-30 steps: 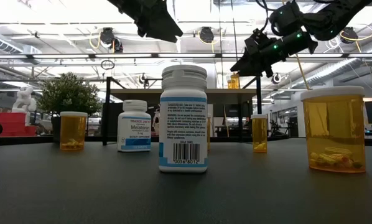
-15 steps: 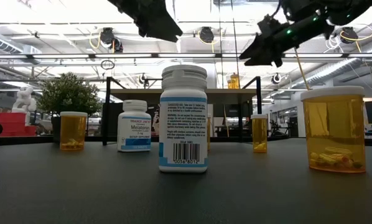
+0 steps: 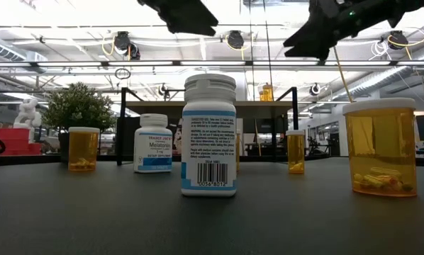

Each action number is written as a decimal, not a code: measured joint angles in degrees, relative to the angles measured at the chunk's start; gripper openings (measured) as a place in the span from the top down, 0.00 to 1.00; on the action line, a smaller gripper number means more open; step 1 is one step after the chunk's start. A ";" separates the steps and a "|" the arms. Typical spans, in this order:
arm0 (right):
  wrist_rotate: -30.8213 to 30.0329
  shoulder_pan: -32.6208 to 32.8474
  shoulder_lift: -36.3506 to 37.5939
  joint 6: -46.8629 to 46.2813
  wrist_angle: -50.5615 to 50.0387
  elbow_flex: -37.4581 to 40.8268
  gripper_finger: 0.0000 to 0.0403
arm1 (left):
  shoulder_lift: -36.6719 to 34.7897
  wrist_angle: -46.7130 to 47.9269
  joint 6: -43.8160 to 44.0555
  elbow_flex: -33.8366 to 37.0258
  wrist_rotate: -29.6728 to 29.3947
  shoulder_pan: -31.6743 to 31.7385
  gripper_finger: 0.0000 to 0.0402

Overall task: Pick and place medicine bottles onto shelf by color
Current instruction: Put the small orange pill bottle on the shelf

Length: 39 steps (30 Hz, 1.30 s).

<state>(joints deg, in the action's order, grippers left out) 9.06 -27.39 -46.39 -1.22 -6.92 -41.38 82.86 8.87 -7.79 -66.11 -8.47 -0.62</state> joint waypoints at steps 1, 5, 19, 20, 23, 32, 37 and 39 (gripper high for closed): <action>-0.02 0.48 0.48 0.45 -0.14 -0.01 0.44 | 0.92 -1.95 -0.20 -0.01 -0.01 -0.38 0.39; 0.00 2.11 2.27 2.70 -1.51 -0.01 0.44 | 4.51 -5.55 -0.94 -0.04 0.04 -1.17 0.39; 0.00 3.14 4.35 7.90 -4.49 -0.01 0.44 | 18.83 -6.62 -0.68 -8.51 4.44 -1.01 0.39; 0.00 3.14 4.35 8.06 -4.53 -0.01 0.44 | 19.95 -6.19 -0.70 -9.33 5.78 -1.01 0.39; 0.01 3.14 4.35 8.19 -5.01 -0.01 0.44 | 22.68 -6.12 -0.70 -11.38 8.65 -1.03 0.39; 0.00 3.14 4.72 9.65 -6.75 -0.01 0.44 | 29.72 -6.87 -1.28 -13.42 12.08 -1.95 0.39; 0.00 3.14 4.79 9.50 -7.68 0.01 0.44 | 33.07 -8.91 -1.05 -13.48 12.02 -1.84 0.38; -0.01 3.14 4.77 9.49 -8.23 0.01 0.44 | 34.10 -9.51 -1.05 -13.47 11.96 -1.79 0.36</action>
<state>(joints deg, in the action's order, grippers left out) 9.05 -24.25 -41.63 8.27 -15.15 -41.36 116.96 -0.64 -8.84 -79.58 3.49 -2.40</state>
